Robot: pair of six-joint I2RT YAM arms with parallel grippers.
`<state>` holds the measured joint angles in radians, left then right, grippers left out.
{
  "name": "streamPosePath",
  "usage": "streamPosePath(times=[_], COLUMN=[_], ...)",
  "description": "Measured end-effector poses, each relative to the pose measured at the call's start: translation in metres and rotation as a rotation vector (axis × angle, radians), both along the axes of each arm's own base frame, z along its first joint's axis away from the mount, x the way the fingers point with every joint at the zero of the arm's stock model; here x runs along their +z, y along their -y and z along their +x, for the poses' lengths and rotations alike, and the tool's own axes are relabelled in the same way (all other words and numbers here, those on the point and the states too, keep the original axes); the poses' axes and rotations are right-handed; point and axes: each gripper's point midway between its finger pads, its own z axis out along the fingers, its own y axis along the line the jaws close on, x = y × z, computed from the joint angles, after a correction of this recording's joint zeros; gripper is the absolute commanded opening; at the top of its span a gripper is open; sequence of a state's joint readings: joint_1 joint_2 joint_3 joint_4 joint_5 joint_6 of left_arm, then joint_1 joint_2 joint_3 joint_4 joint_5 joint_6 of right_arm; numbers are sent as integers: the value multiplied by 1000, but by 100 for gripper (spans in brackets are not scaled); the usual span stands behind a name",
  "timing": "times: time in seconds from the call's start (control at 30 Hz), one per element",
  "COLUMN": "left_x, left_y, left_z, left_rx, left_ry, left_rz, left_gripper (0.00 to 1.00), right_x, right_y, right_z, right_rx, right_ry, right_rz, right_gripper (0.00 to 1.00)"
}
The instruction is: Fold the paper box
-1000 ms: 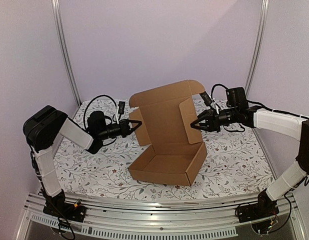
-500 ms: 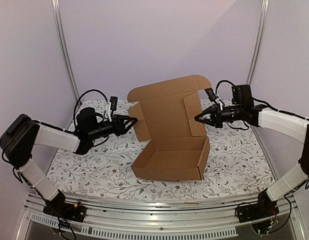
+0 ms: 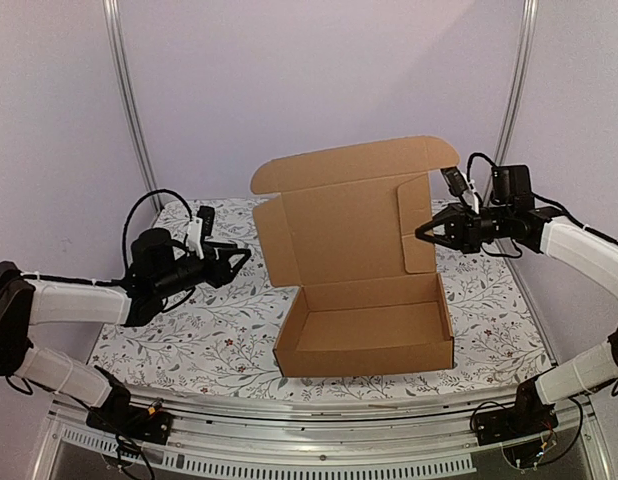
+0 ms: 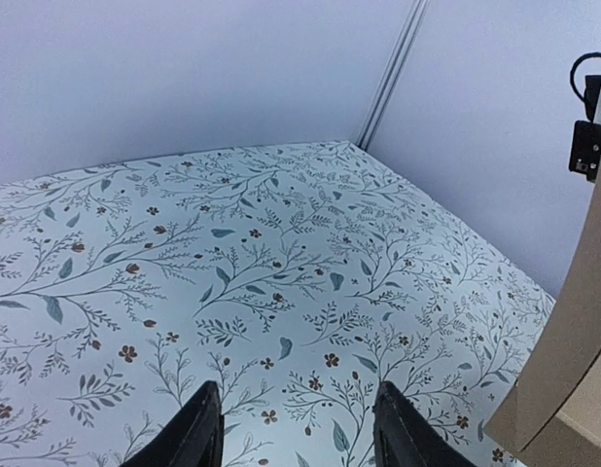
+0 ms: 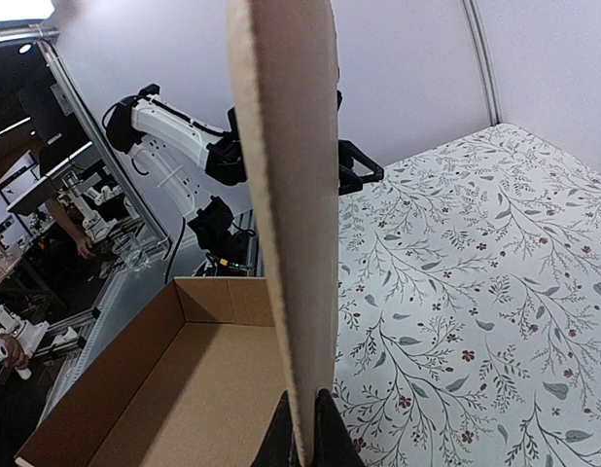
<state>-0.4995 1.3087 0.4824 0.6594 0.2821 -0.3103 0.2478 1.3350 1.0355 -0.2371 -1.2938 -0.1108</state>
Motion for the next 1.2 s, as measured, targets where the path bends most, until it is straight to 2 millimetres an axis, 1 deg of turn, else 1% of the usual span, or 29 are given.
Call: streamPosePath(times=[0.07,0.13,0.23,0.3,0.37,0.5,0.63,0.73,0.83,0.97,1.07,1.2], left_x=[-6,-5,10,21,25,27,23,17,16,20,27,40], left_y=[10,28,57,69,76,87,102,112,117,116,109,96], left_z=[2,-3,-17,-26,-31,-40,-43,-47,-50,-51,-56,-73], left_rx=[-36,-100,-214,-268,-304,-361,-408,-445,-472,-470,-451,-441], left_ry=[-12,-7,37,67,82,94,90,82,87,96,105,134], left_rz=[17,37,42,34,31,34,39,34,16,18,41,60], left_gripper=[52,52,52,52,52,52,55,56,56,57,57,57], right_x=[-1,-4,-6,-8,-8,-10,-12,-12,-12,-14,-14,-12], right_y=[1,1,2,2,2,1,-1,-2,-3,-3,-3,-1], right_z=[-4,-5,-5,-3,-2,-3,-4,-6,-7,-6,-6,-6], right_rx=[3,1,-5,-13,-18,-14,-3,6,14,19,20,23], right_ry=[-1,-9,-17,-17,-13,-15,-22,-31,-37,-51,-49,-41], right_rz=[0,-5,-11,-17,-20,-22,-23,-21,-17,-15,-13,-6], right_gripper=[0,0,0,0,0,0,0,0,0,0,0,0])
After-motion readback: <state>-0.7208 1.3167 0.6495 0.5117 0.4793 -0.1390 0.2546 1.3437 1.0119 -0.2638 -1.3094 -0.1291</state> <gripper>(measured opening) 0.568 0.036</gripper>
